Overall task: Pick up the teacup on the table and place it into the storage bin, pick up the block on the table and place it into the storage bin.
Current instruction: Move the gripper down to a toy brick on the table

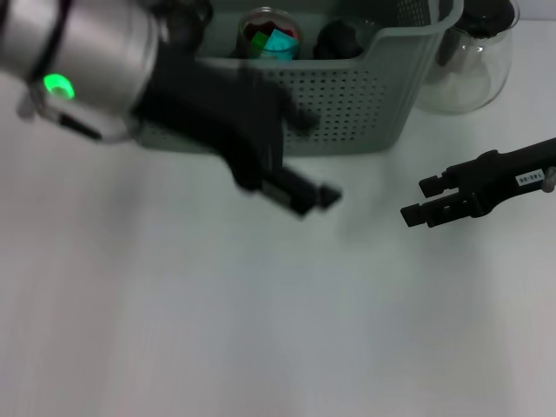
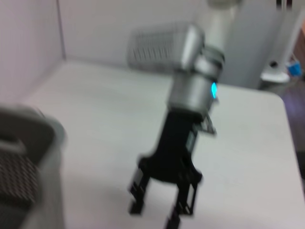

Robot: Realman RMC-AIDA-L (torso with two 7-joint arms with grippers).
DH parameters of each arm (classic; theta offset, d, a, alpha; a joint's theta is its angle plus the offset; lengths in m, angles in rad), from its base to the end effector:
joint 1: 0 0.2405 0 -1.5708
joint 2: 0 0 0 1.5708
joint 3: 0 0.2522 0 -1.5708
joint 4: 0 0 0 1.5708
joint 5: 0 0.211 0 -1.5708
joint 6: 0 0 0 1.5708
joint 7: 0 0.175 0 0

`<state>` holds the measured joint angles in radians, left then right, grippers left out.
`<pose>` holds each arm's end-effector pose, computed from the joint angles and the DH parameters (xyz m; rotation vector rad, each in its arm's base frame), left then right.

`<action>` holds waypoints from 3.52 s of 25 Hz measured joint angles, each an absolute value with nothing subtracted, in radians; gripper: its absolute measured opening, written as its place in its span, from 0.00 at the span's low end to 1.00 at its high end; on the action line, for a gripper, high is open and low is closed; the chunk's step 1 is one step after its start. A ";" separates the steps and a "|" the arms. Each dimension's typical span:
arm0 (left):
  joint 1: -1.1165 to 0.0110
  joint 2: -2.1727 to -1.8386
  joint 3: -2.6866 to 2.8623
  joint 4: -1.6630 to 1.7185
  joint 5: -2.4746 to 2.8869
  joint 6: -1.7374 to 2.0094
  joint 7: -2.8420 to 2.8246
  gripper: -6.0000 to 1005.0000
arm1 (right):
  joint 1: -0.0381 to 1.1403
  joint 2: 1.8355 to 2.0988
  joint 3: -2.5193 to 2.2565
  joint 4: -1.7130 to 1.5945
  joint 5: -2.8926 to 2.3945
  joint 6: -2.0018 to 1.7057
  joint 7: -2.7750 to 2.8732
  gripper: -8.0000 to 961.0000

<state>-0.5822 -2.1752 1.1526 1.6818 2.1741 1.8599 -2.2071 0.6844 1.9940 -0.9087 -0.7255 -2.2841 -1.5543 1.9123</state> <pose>-0.0825 0.3082 0.0067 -3.0278 -0.3071 -0.1014 0.2432 0.3607 -0.0236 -2.8871 1.0125 0.0812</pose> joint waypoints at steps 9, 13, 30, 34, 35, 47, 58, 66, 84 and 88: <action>-0.588 -2.176 1.204 1.362 2.234 1.744 -1.919 0.86 | 0.682 1.971 -0.906 -0.719 -2.298 -1.592 1.932 0.82; -0.600 -2.173 1.206 1.229 2.240 1.610 -1.704 0.86 | 0.682 1.961 -0.906 -0.718 -2.298 -1.609 1.960 0.82; -0.733 -2.171 1.352 0.888 2.300 1.229 -1.587 0.86 | 0.670 1.947 -0.905 -0.716 -2.310 -1.612 2.034 0.82; -0.751 -2.172 1.360 0.846 2.300 1.179 -1.594 0.85 | 0.670 1.949 -0.905 -0.716 -2.311 -1.605 2.034 0.82; -0.758 -2.172 1.360 0.832 2.301 1.168 -1.595 0.85 | 0.670 1.949 -0.905 -0.715 -2.311 -1.605 2.034 0.82; -0.785 -2.169 1.361 0.762 2.314 1.083 -1.623 0.85 | 0.672 1.956 -0.905 -0.715 -2.312 -1.598 2.034 0.82; -0.779 -2.172 1.362 0.748 2.345 1.046 -1.657 0.85 | 0.670 1.957 -0.911 -0.715 -2.312 -1.592 2.034 0.82; -0.779 -2.172 1.362 0.744 2.348 1.041 -1.680 0.84 | 0.670 1.957 -0.913 -0.715 -2.312 -1.591 2.034 0.82; -0.779 -2.173 1.365 0.735 2.354 1.042 -1.697 0.84 | 0.674 1.960 -0.912 -0.714 -2.324 -1.578 2.034 0.82; -0.779 -2.174 1.373 0.739 2.349 1.055 -1.697 0.84 | 0.675 1.960 -0.909 -0.713 -2.324 -1.578 2.034 0.82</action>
